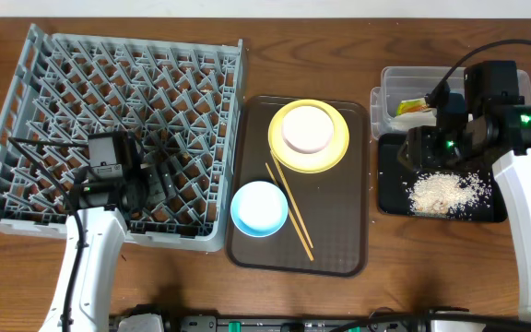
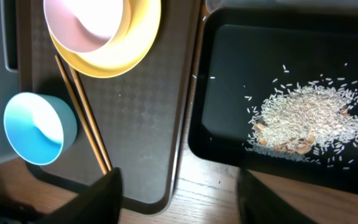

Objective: Sort waste into correct bins and load items into the dishwasher
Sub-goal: 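Lower the white bowl into the dish rack with the left gripper and release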

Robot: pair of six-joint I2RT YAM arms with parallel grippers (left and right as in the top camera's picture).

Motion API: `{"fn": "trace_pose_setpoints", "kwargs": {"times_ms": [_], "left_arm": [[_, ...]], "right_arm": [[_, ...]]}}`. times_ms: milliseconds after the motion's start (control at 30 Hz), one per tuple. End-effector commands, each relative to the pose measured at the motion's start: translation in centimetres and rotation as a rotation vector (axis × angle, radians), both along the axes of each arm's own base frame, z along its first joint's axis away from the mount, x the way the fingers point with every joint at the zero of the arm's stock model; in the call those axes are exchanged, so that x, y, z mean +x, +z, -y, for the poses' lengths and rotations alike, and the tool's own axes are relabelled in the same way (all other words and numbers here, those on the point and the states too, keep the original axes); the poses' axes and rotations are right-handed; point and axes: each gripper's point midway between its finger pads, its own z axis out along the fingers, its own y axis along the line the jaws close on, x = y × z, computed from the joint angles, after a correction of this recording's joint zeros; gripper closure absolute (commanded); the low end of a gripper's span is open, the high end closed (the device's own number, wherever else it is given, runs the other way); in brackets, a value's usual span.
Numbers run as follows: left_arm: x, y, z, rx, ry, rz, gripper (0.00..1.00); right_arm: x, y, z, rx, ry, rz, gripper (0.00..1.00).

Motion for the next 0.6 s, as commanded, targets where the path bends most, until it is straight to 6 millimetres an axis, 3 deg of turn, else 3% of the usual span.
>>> {"fn": "trace_pose_setpoints", "kwargs": {"times_ms": [0, 100, 167, 333, 433, 567], "left_arm": [[1.0, 1.9, -0.3, 0.017, -0.002, 0.058, 0.08], [1.9, 4.5, -0.4, 0.026, -0.001, 0.122, 0.06], [2.5, 6.5, -0.1, 0.023, -0.011, 0.17, 0.06], [3.5, 9.1, 3.8, -0.052, -0.13, 0.245, 0.05], [2.8, 8.6, 7.2, -0.073, -0.225, 0.215, 0.05], [1.5, 7.4, 11.8, -0.089, -0.377, 0.165, 0.05]], "right_arm": [[0.0, 0.3, 0.3, -0.008, 0.008, 0.009, 0.32], [-0.2, 0.2, 0.3, -0.007, 0.008, -0.001, 0.19], [-0.3, 0.2, 0.2, -0.003, 0.008, -0.002, 0.01], [-0.3, 0.3, -0.1, 0.011, 0.012, -0.001, 0.01], [-0.3, 0.0, 1.3, -0.054, -0.043, -0.014, 0.01], [-0.3, -0.3, 4.3, -0.135, -0.26, -0.042, 0.01]]}}
